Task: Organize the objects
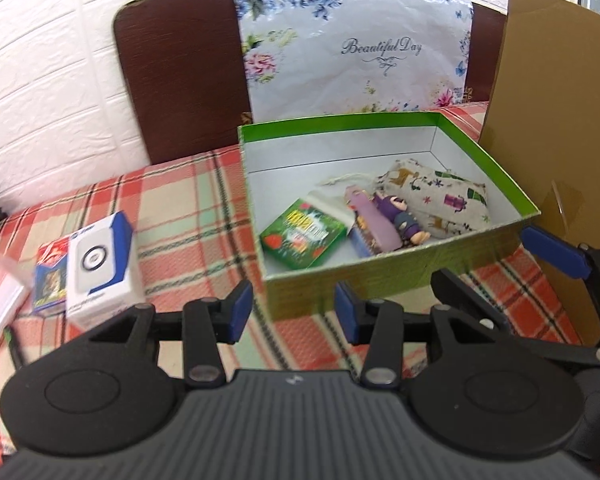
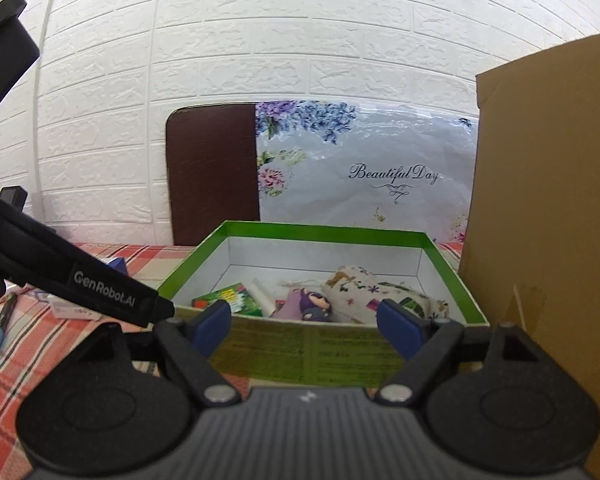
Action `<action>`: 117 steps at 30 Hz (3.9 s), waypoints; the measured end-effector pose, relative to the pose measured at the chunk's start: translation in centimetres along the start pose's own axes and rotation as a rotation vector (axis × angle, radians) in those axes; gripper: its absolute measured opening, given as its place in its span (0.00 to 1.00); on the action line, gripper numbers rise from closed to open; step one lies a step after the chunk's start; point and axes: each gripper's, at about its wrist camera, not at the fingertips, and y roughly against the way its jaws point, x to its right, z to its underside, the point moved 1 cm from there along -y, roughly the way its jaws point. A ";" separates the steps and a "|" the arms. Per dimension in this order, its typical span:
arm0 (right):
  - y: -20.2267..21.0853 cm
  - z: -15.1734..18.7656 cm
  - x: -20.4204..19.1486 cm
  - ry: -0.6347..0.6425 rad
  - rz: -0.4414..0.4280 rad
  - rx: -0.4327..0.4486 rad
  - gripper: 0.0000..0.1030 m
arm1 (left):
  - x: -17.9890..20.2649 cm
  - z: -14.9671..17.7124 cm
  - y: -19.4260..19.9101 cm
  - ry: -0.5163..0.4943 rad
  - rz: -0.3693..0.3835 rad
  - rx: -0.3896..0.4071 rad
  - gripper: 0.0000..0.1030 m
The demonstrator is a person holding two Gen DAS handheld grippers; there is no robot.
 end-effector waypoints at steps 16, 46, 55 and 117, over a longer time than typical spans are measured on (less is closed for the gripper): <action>2.3 1.2 -7.2 0.127 -0.166 -0.067 0.81 | -5.8 4.7 2.7 0.098 -0.074 0.000 0.48; 2.7 6.4 -17.6 0.325 -0.503 -0.319 0.81 | -15.7 18.8 11.8 0.156 -0.009 0.055 0.57; 2.9 3.7 -26.8 0.286 -0.829 -0.405 0.80 | -24.3 18.9 14.1 0.437 -0.157 0.065 0.55; 4.0 7.5 -2.3 0.293 -0.306 -0.273 0.24 | -2.3 7.7 -2.0 0.410 0.462 -0.394 0.65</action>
